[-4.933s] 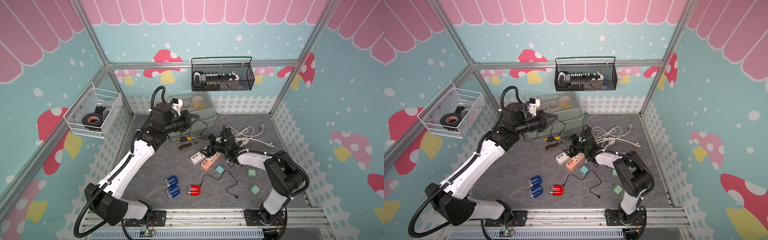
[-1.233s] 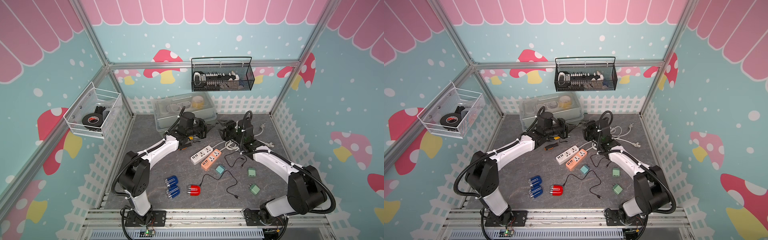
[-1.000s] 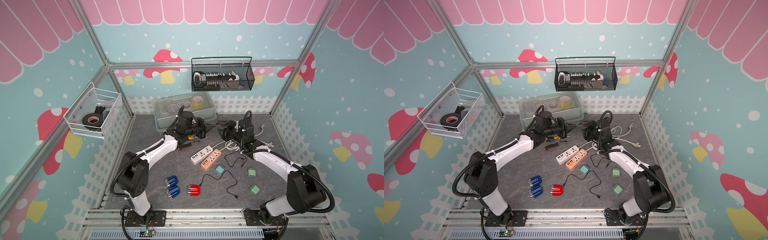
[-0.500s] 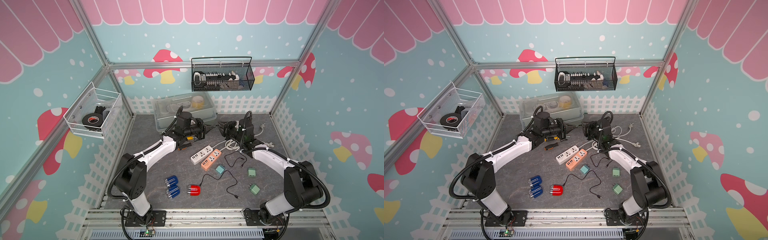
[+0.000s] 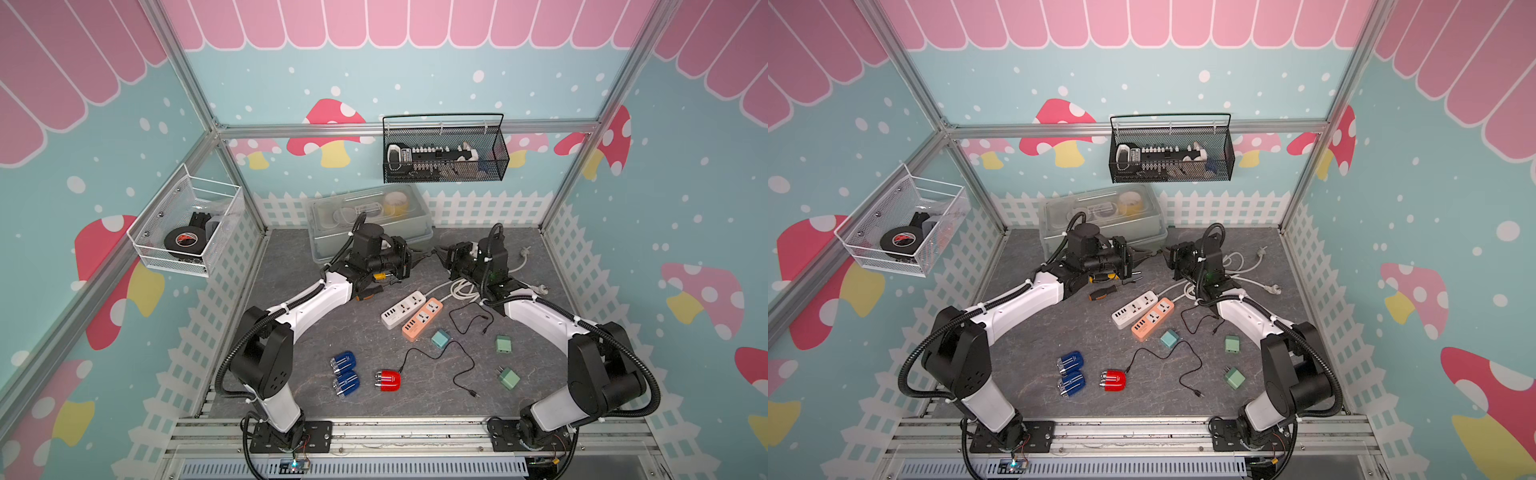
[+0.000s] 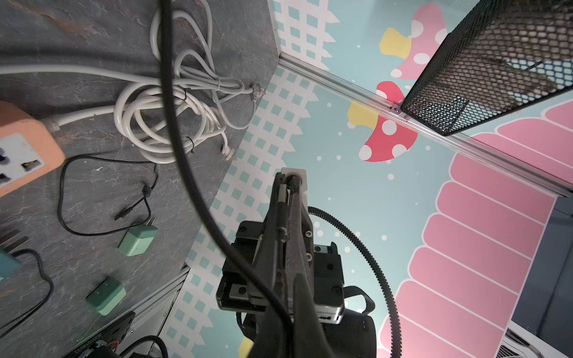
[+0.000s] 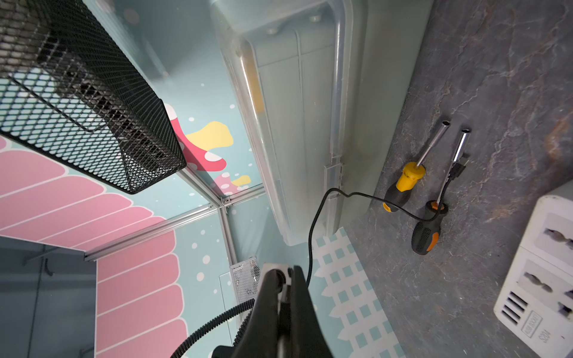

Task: Charge the electric shaver
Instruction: Pick up the charging cable from the center of the board.

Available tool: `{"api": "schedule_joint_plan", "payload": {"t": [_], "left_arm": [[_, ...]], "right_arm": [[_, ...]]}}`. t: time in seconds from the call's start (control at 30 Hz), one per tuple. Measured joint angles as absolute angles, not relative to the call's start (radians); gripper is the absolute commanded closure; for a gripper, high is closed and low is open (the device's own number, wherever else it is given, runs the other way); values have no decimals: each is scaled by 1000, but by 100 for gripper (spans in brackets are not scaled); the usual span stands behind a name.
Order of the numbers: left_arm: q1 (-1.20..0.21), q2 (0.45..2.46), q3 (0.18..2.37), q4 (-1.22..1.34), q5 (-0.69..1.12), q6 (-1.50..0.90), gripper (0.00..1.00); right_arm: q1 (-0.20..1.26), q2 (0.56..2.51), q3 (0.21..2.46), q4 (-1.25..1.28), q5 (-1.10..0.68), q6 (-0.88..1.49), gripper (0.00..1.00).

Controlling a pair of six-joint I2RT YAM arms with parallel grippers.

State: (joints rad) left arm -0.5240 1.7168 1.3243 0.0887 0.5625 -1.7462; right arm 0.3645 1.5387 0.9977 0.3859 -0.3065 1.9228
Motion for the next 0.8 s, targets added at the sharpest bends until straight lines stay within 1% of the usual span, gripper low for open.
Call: {"api": "schedule_joint_plan", "payload": {"t": [0.13, 0.17, 0.23, 0.3, 0.37, 0.4, 0.43, 0.6, 0.8], "left_arm": [[-524, 1717, 1316, 90, 562, -1746, 100], [-524, 1717, 1313, 90, 562, -1746, 97], [-524, 1717, 1310, 91, 562, -1746, 87], [-524, 1717, 1309, 94, 561, -1746, 80], [-525, 1717, 1307, 100, 556, -1750, 64], [-526, 1717, 1306, 105, 552, -1752, 58], [-528, 1717, 1306, 109, 548, -1752, 55], [-554, 1725, 1306, 147, 532, -1758, 56], [-576, 1772, 1308, 200, 510, -1776, 65]], "right_arm": [[364, 1538, 997, 388, -302, 1924, 100], [364, 1536, 995, 390, -299, 1924, 100], [364, 1531, 988, 395, -290, 1925, 100], [364, 1525, 977, 404, -279, 1928, 100], [364, 1522, 969, 414, -269, 1933, 100], [364, 1521, 968, 414, -265, 1935, 100], [364, 1521, 968, 416, -259, 1938, 100], [367, 1520, 967, 429, -233, 1950, 100], [374, 1516, 966, 441, -210, 1966, 100]]}}
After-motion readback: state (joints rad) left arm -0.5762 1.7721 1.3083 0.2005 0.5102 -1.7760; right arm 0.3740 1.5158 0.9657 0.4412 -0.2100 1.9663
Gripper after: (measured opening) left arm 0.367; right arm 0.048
